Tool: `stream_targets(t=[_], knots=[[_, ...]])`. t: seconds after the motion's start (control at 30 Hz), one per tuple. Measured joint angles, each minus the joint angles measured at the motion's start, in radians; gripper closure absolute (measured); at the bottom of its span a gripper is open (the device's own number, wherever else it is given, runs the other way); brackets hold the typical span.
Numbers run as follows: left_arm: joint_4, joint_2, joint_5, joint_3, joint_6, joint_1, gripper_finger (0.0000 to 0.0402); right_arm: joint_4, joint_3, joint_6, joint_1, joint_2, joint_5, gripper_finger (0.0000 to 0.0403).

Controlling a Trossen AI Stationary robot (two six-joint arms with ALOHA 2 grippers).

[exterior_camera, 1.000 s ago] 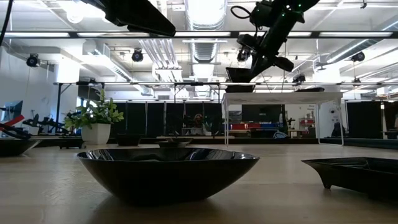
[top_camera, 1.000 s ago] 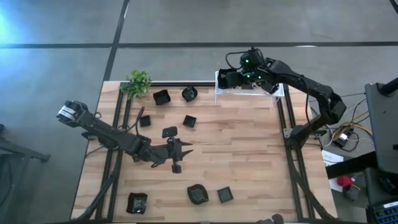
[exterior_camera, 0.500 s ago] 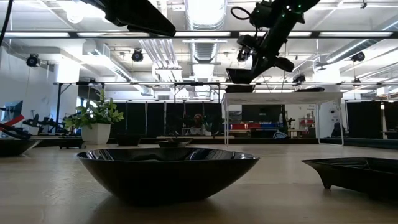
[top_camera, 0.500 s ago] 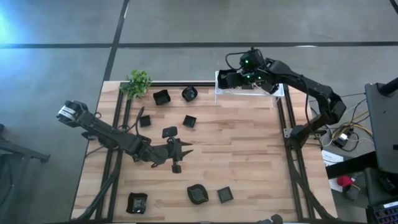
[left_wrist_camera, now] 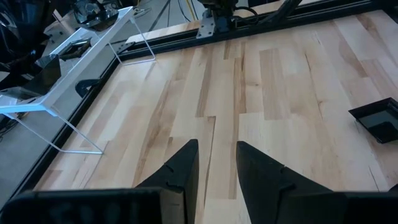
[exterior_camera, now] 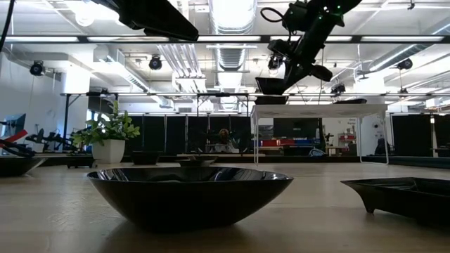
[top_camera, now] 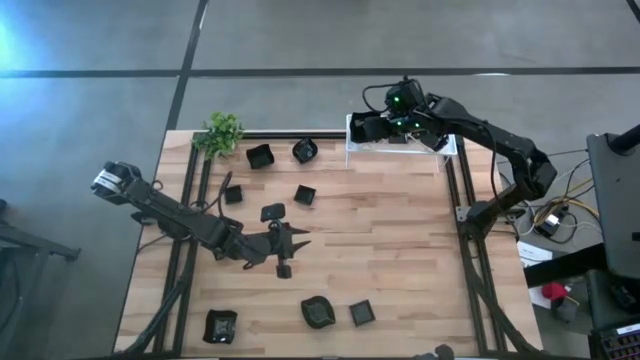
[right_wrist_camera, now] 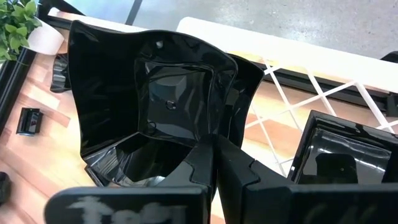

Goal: Pick & Place Mini shaped plates
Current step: Stack the black distorted square plate on top of the black distorted square plate on the shelf

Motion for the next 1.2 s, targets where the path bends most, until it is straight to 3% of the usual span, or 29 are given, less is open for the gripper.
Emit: stream_targets(t=[1.2], knots=[[0.000, 0.000, 0.000, 0.000, -0.004, 0.000, 0.0298, 0.067, -0.020, 0.007, 0.000, 0.001, 0.000, 0.0394]])
